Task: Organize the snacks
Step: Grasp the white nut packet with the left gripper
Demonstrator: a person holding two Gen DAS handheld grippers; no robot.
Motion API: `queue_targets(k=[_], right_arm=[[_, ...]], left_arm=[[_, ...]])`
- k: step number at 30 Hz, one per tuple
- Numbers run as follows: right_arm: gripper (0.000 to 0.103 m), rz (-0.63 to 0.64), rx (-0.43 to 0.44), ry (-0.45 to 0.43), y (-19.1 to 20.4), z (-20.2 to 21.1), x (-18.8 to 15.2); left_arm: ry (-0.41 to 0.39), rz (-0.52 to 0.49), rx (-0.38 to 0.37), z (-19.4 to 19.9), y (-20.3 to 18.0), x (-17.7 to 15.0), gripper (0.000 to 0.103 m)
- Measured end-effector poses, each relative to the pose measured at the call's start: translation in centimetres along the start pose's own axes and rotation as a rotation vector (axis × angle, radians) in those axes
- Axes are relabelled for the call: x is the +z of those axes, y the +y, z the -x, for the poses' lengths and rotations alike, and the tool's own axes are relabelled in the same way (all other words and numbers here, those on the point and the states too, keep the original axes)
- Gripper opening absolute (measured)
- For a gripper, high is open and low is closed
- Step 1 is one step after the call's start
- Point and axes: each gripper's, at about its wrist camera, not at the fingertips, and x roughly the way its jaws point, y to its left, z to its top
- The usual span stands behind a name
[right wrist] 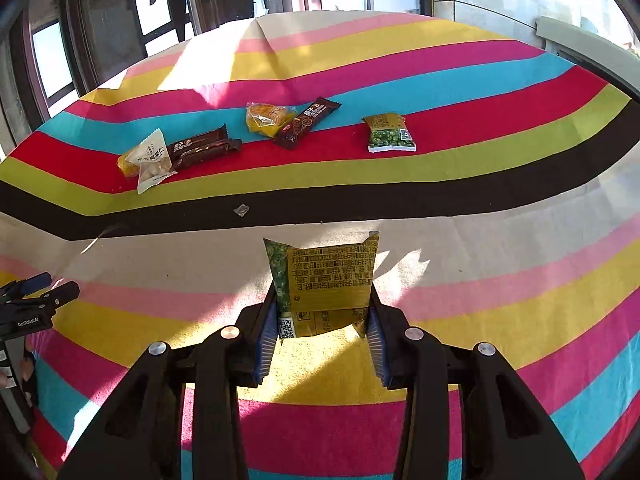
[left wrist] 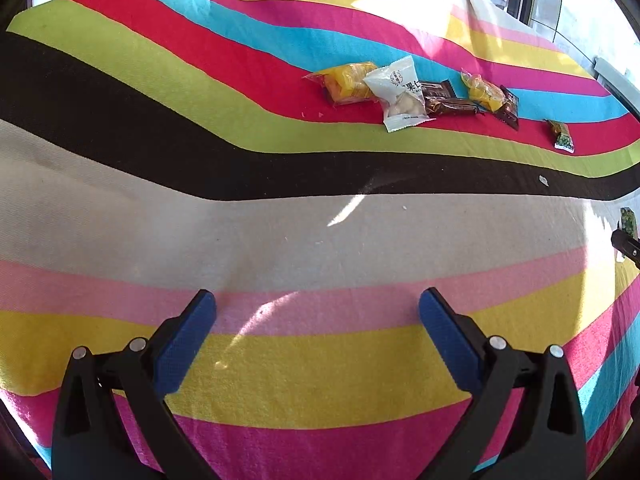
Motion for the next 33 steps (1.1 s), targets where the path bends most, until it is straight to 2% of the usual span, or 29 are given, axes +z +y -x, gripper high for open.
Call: queue_targets(k=[2, 4, 7, 14, 20, 25, 26, 27, 28, 29, 31, 32, 33], right_arm=[[0.039, -0.027, 0.013, 0.004, -1.2, 0.0, -0.6], [0.039, -0.055, 0.035, 0.014, -2.1, 0.1, -1.1], [0.039, -0.094, 0.073, -0.002, -2.9, 0.4, -1.2], [0.039, -0.136, 0.118, 0.012, -3.5, -0.1, -1.1], [0.040, -0.181, 0.142, -0.008, -4.3, 0.3, -1.3], [0.040, -0.214, 0.163, -0.013, -5.0, 0.4, -1.4], [0.040, -0.220, 0.163, -0.015, -5.1, 0.4, -1.5], [0.040, -0.223, 0.163, -0.017, -5.1, 0.4, -1.5], [0.040, -0.225, 0.161, -0.019, -5.1, 0.4, -1.5], [0.040, -0.229, 0.161, -0.022, -5.2, 0.5, -1.5], [0.040, -0.238, 0.161, -0.028, -5.3, 0.6, -1.6], [0.040, -0.243, 0.160, -0.032, -5.4, 0.7, -1.6], [0.040, -0.247, 0.161, -0.034, -5.5, 0.7, -1.7]], left_arm=[[0.001, -0.017, -0.012, 0.0, -0.2, 0.1, 0.101], [0.000, -0.104, -0.045, -0.2, -1.2, 0.6, 0.101], [-0.071, -0.291, 0.074, -0.6, -3.7, 2.1, 0.101], [-0.139, -0.644, 0.226, -4.9, -8.4, 8.5, 0.101], [-0.138, -0.770, 0.305, -8.5, -10.2, 12.6, 0.101], [-0.153, -0.869, 0.336, -9.3, -11.7, 13.1, 0.099], [-0.137, -0.876, 0.314, -9.2, -11.8, 13.2, 0.090], [-0.102, -0.864, 0.258, -9.2, -11.8, 13.4, 0.068], [-0.062, -0.838, 0.184, -9.1, -11.6, 13.6, 0.052], [-0.071, -0.820, 0.193, -8.9, -11.4, 13.7, 0.037], [-0.067, -0.783, 0.154, -8.2, -10.9, 13.5, 0.029], [-0.060, -0.736, 0.096, -7.5, -10.4, 13.5, 0.026], [-0.039, -0.675, -0.016, -6.5, -9.6, 13.4, 0.025]])
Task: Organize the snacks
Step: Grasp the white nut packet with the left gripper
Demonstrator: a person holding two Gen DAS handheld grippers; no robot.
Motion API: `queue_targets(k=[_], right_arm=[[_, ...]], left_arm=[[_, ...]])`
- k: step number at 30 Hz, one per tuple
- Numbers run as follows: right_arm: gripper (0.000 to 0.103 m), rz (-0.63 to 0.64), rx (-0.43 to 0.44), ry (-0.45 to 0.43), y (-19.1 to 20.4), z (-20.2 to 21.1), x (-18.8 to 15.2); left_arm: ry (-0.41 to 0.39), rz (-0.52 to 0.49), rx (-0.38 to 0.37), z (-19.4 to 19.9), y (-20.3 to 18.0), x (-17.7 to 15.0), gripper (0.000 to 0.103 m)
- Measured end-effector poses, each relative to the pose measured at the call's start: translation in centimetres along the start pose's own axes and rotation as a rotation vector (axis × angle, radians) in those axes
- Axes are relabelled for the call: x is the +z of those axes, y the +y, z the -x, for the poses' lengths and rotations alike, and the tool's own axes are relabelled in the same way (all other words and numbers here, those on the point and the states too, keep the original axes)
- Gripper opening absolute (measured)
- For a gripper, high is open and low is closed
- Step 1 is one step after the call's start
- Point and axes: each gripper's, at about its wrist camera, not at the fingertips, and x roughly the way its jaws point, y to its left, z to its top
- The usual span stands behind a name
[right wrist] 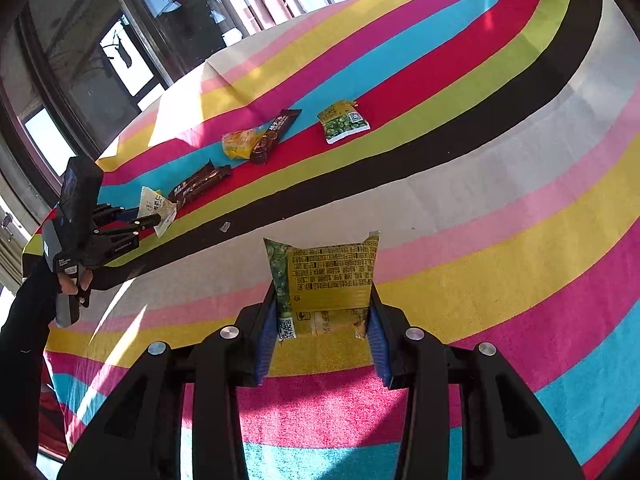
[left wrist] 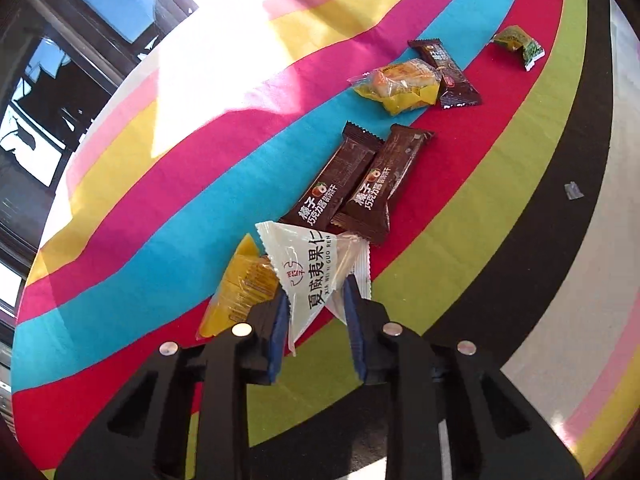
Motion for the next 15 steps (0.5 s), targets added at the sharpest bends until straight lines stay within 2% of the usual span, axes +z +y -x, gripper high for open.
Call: queue_targets(k=[2, 4, 7, 8, 10, 12, 13, 15], right_arm=[[0.040, -0.004, 0.002, -0.004, -0.1, 0.2, -0.1], [0.040, -0.003, 0.006, -0.001, -0.1, 0.2, -0.2], [0.040, 0.001, 0.011, 0.006, -0.1, 0.1, -0.2], [0.040, 0.001, 0.013, 0.007, 0.0, 0.1, -0.2], [0.040, -0.001, 0.014, 0.005, -0.1, 0.2, -0.2], [0.040, -0.004, 0.013, 0.001, -0.2, 0.3, -0.2], [0.040, -0.007, 0.013, -0.001, -0.3, 0.3, -0.2], [0.040, -0.013, 0.012, -0.006, -0.4, 0.4, -0.2]], left_arm=[[-0.032, 0.088, -0.168, 2.2, 0.4, -1.2, 0.025], [-0.034, 0.123, -0.235, 4.1, -0.3, -2.8, 0.025], [0.023, 0.182, -0.317, 4.9, -1.2, -5.5, 0.027], [0.035, 0.199, -0.305, 4.9, -1.2, -6.2, 0.033], [0.039, 0.214, -0.228, 4.6, -1.5, -6.9, 0.047], [0.034, 0.213, -0.145, 4.7, -1.5, -7.0, 0.090], [0.027, 0.210, -0.120, 4.8, -1.5, -6.8, 0.095], [0.017, 0.204, -0.131, 5.3, -1.5, -6.2, 0.097]])
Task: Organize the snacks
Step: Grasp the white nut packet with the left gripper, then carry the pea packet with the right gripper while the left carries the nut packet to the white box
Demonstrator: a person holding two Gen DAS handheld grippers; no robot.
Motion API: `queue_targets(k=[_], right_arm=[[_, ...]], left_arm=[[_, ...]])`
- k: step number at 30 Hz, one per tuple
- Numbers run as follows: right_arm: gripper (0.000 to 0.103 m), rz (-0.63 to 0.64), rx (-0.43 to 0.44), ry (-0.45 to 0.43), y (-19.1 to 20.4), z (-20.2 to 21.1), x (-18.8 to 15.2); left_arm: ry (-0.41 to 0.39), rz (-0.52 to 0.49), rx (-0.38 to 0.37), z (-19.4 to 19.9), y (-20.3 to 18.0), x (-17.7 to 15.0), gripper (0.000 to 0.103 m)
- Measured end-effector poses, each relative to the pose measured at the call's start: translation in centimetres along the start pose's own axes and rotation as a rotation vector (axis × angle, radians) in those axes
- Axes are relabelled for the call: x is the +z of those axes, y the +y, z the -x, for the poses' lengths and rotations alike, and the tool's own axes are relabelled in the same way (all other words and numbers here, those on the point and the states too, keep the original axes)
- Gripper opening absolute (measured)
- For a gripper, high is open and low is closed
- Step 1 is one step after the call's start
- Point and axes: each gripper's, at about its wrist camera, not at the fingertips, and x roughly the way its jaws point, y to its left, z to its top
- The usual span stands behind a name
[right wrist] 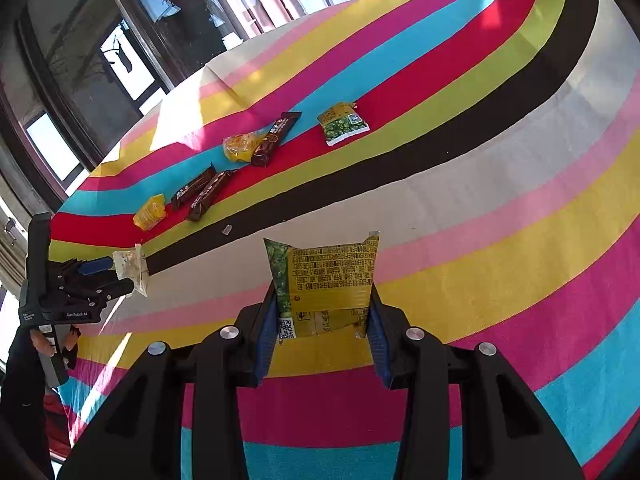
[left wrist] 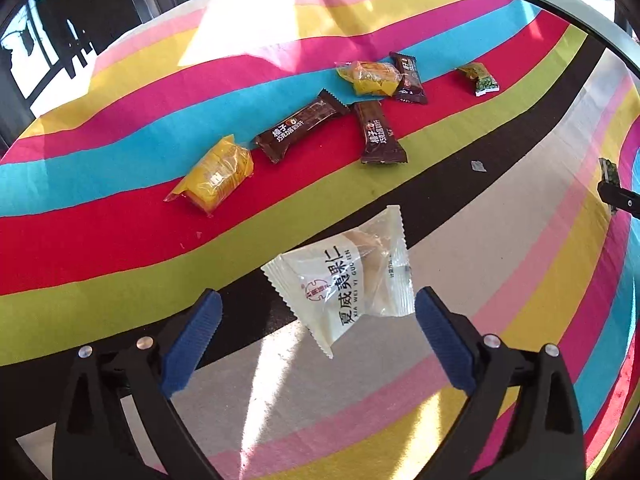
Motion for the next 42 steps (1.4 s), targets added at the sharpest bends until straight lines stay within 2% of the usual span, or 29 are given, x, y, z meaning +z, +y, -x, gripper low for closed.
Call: queue_targets(k=[2, 4, 6, 8, 11, 12, 13, 14, 17, 22, 29, 33, 37, 42], right_arm=[[0.040, -0.004, 0.000, -0.001, -0.1, 0.0, 0.0], [0.040, -0.006, 0.000, -0.003, -0.2, 0.1, 0.0], [0.040, -0.008, 0.002, -0.005, -0.2, 0.1, 0.0], [0.041, -0.010, 0.005, -0.005, -0.2, 0.2, 0.0], [0.041, -0.011, 0.008, -0.003, -0.2, 0.2, 0.0], [0.041, -0.011, 0.008, -0.005, -0.2, 0.2, 0.0], [0.041, -0.011, 0.010, -0.007, -0.2, 0.2, 0.0], [0.041, -0.012, 0.012, -0.011, -0.2, 0.3, -0.1], [0.040, -0.017, 0.025, -0.024, -0.3, 0.6, -0.1], [0.040, -0.017, 0.038, -0.021, -0.3, 0.6, -0.1], [0.040, -0.006, 0.064, -0.019, -0.1, 0.5, 0.0], [0.040, 0.045, 0.065, -0.012, 0.8, 1.2, -0.5], [0.040, 0.075, 0.073, -0.002, 2.3, 3.1, -2.7], [0.040, 0.140, 0.042, -0.006, 4.0, 5.9, -6.0]], left_arm=[[0.019, 0.041, -0.006, 0.1, 0.0, 0.9, 0.098], [0.073, 0.137, 0.028, -0.4, -0.5, 1.4, 0.100], [0.105, 0.198, 0.127, -1.2, -1.2, 1.6, 0.100], [0.104, 0.211, 0.237, -2.2, -1.8, 1.7, 0.100], [0.064, 0.242, 0.320, -2.7, -2.2, 1.6, 0.100], [0.046, 0.256, 0.312, -2.6, -2.2, 1.6, 0.070], [0.038, 0.289, 0.250, -2.3, -2.1, 1.4, 0.047], [0.027, 0.321, 0.249, -1.7, -2.0, 1.1, 0.040], [-0.037, 0.380, 0.148, 0.4, -2.3, -0.5, 0.039], [-0.088, 0.409, 0.057, 2.9, -4.3, -3.6, 0.039], [-0.092, 0.381, -0.012, 4.7, -7.2, -6.7, 0.039], [-0.114, 0.341, -0.054, 5.8, -9.4, -7.9, 0.039], [-0.147, 0.300, -0.080, 7.4, -11.3, -8.8, 0.039], [-0.158, 0.294, -0.118, 8.6, -12.5, -10.1, 0.039]])
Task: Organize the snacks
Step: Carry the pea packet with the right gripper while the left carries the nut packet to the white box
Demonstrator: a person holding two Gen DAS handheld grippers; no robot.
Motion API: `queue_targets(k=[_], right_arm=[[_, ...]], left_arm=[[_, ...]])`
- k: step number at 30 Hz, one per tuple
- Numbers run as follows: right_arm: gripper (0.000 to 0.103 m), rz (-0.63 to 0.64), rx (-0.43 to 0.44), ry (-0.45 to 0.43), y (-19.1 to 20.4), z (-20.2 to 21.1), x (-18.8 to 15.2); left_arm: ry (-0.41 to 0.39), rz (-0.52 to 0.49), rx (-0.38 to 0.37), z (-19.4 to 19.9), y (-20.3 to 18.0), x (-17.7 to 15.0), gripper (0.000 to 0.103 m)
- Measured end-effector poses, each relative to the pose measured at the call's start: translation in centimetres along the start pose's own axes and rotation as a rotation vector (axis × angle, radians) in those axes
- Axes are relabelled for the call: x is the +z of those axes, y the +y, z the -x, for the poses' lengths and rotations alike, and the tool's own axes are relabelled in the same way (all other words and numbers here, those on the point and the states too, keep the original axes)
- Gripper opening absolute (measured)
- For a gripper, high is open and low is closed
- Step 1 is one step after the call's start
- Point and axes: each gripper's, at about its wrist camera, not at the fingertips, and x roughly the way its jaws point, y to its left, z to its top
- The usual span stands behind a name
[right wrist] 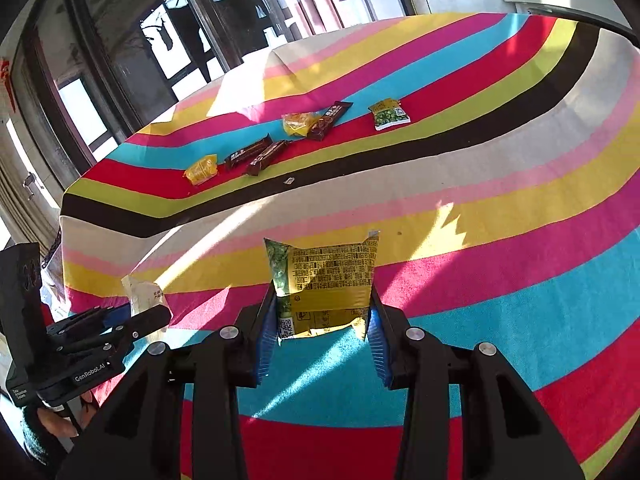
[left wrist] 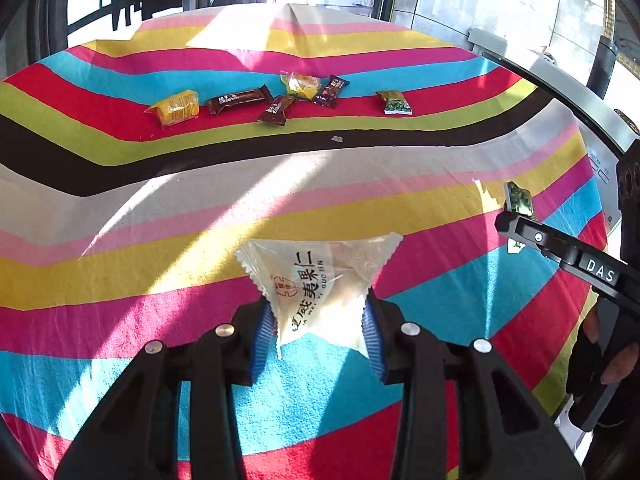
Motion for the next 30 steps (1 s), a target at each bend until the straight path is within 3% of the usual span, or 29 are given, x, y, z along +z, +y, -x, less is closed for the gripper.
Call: queue_targets(k=[16, 30], right_arm=[[0.040, 0.063, -0.064, -0.011, 1.4, 7.4, -7.3], [0.040, 0.027, -0.152, -0.066, -2.4, 13.9, -11.7]], left_arm=[[-0.045, -0.125, -0.103, 4.2, -6.5, -4.0, 0.040], [-0.051, -0.320, -0.149, 6.0, -14.6, -7.1, 0.040]])
